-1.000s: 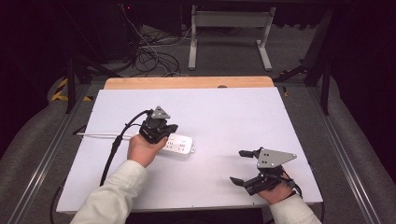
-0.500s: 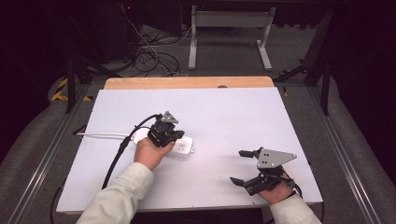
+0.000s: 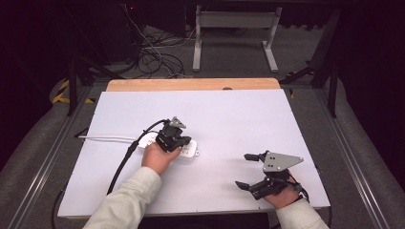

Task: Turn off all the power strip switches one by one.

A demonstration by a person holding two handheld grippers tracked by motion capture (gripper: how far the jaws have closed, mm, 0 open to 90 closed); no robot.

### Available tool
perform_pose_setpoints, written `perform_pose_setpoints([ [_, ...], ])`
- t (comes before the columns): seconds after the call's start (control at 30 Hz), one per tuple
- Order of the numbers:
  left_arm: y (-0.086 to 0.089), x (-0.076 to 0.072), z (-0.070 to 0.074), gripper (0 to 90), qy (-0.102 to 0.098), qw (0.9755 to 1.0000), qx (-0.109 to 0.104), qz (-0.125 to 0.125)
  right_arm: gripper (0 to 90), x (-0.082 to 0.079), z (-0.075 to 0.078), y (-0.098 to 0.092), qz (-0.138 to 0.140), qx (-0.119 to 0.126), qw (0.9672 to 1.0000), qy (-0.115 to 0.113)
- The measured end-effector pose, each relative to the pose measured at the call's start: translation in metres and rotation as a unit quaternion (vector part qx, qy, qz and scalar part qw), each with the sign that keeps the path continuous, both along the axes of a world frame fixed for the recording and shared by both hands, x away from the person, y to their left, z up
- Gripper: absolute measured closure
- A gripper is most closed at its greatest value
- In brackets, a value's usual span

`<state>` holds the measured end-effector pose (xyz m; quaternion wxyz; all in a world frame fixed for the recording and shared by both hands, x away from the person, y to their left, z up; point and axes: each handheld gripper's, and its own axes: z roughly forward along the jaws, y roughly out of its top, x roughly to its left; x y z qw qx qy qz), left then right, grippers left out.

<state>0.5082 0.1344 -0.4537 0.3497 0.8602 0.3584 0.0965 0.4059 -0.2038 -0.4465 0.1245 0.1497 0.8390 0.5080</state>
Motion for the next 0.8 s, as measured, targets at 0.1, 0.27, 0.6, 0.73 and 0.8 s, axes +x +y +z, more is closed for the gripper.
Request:
perform_pose_setpoints([
  [0.1, 0.0005, -0.0005, -0.0003, 90.0, -0.005, 0.9999, 0.014, 0.0, 9.2, -0.0002, 0.0002, -0.0003, 0.0, 0.0, 1.0, 0.0],
  [0.27, 0.0052, 0.0006, -0.0031, 90.0, -0.003, 1.0, -0.005, 0.002, 9.2, -0.0003, -0.0001, 0.0003, 0.0, -0.001, 1.0, 0.0],
  [0.6, 0.0073, -0.0017, -0.0061, 90.0, -0.012, 0.9998, -0.017, 0.004, 9.2, 0.0001, -0.0004, 0.0006, 0.001, -0.003, 1.0, 0.0],
  [0.73, 0.0079, -0.0025, -0.0073, 90.0, -0.018, 0.9996, -0.02, 0.004, 9.2, 0.0, -0.0006, 0.0009, 0.0, -0.003, 1.0, 0.0],
  [0.8, 0.0071, -0.0026, -0.0074, 90.0, -0.018, 0.9996, -0.02, 0.003, 9.2, 0.0001, -0.0006, 0.0008, 0.001, -0.003, 1.0, 0.0],
])
